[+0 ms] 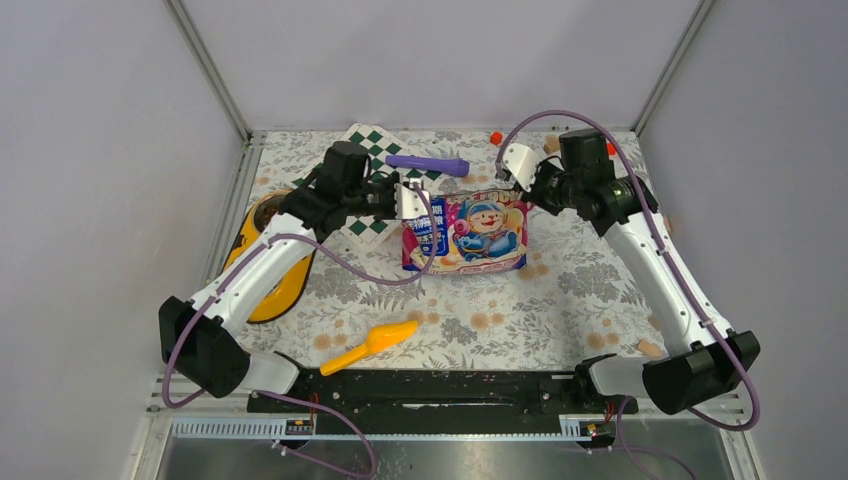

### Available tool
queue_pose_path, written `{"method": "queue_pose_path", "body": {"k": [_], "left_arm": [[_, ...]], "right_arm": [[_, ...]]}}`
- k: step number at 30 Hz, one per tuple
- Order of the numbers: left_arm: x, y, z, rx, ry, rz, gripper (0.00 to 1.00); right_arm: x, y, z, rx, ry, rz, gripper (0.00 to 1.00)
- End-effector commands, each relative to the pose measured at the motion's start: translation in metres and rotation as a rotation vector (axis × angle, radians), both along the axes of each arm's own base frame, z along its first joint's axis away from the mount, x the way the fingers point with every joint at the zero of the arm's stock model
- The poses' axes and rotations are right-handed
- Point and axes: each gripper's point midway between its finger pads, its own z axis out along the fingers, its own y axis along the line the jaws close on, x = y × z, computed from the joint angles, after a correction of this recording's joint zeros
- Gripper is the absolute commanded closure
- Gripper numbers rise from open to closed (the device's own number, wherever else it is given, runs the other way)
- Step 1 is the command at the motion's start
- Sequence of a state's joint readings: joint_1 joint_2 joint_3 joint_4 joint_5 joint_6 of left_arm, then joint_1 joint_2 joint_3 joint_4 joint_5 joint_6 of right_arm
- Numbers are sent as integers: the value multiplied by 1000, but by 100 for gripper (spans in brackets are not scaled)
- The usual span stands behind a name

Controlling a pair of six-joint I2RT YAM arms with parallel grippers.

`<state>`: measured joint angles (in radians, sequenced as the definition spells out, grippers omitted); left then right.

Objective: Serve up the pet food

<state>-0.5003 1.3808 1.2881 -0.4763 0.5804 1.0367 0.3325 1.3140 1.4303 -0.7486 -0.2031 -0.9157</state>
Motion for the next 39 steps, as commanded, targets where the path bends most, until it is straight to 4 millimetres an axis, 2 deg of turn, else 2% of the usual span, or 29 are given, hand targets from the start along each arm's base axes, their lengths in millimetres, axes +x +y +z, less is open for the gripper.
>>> {"method": "queue_pose_path", "body": {"k": [1,3,6,11,14,17,22,26,28,33,34,37,39], "left_arm": [[2,22,18,-22,10,85,88],[-2,13,20,-65,29,55,81],[-7,-4,21,-125,85,5,77],[-9,-25,27,-172,100,-50,75],[-8,-31,25,-160,90,-61,76],[-8,-33,23,-154,86,-63,80],[-9,-26,19,-120,64,-56,94],[-9,-22,15,-99,51,-45,98],[-9,-21,15,-94,46,-42,100],[-7,-21,16,-92,39,-44,100],[-6,-21,16,-92,39,-43,99],[-5,-21,16,-90,33,-38,95],[-4,-20,15,-87,30,-34,95]], "right_arm": [[1,3,29,116,-75,-15,68],[-5,27,33,226,-47,54,49],[-6,63,38,374,-25,124,40],[-4,112,31,405,10,234,39],[3,132,27,393,2,281,40],[10,147,26,386,-10,317,47],[11,154,25,374,8,335,71],[7,154,23,335,6,350,84],[6,153,23,311,11,357,99],[0,154,25,273,27,378,100],[-1,155,26,273,25,382,97],[-2,159,28,274,20,395,79],[-1,160,27,273,21,398,78]]}}
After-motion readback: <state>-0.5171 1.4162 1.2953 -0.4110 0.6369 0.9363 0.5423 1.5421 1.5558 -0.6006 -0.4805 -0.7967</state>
